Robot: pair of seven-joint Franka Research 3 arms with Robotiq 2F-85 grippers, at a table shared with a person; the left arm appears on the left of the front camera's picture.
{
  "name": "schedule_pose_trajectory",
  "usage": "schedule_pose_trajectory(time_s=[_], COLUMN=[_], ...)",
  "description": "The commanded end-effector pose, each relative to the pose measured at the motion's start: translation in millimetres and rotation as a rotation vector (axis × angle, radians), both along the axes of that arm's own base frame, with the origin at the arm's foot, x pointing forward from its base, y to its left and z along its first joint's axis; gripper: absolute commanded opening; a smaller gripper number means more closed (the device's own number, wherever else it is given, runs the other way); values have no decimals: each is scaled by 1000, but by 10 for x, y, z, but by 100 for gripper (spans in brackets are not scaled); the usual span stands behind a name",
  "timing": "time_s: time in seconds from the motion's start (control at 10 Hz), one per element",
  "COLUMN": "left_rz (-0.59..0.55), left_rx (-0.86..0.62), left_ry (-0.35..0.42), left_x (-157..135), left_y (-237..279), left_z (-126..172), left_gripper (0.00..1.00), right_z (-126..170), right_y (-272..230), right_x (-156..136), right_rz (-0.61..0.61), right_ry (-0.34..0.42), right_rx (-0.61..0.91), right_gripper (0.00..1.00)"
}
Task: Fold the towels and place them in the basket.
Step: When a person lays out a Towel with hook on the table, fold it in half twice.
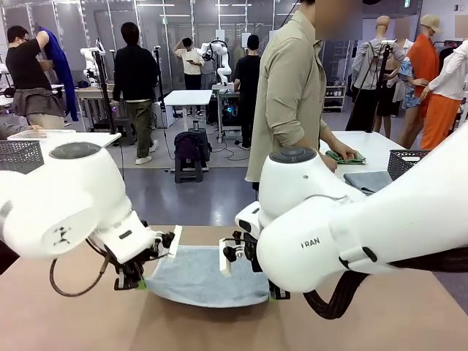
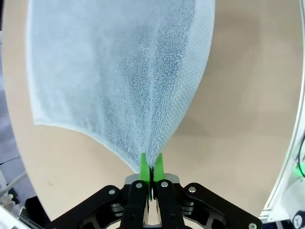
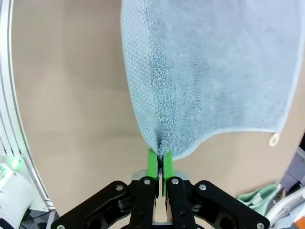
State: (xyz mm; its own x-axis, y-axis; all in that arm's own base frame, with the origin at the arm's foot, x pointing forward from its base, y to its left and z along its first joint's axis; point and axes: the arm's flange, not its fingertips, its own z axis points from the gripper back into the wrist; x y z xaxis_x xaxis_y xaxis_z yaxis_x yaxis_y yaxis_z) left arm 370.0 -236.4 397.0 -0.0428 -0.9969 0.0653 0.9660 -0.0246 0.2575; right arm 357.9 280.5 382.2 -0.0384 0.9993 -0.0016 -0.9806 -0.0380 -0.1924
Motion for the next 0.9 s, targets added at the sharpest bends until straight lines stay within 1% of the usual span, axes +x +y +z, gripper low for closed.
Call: schedule_pose_trajectory(time_s=[0.0,0.2,0.4,0.8], left_rz=[-33,-32,-20,-20], left_rx=[27,27,0,0], left_ry=[-6,-14,-19,-19], left_x=[8,31,22,22], left_y=[-18,-41,-43,-43], left_z=[186,276,255,255], left_gripper=[3,3,3,3], right_z=[162,257,246,246], right_y=[41,60,62,62], right_x=[22,43,42,42], right_rz=[19,17,16,16], right_ry=[-21,-34,-35,-35], right_rx=[-19,-23,-5,-5], right_gripper=[5,5,5,5])
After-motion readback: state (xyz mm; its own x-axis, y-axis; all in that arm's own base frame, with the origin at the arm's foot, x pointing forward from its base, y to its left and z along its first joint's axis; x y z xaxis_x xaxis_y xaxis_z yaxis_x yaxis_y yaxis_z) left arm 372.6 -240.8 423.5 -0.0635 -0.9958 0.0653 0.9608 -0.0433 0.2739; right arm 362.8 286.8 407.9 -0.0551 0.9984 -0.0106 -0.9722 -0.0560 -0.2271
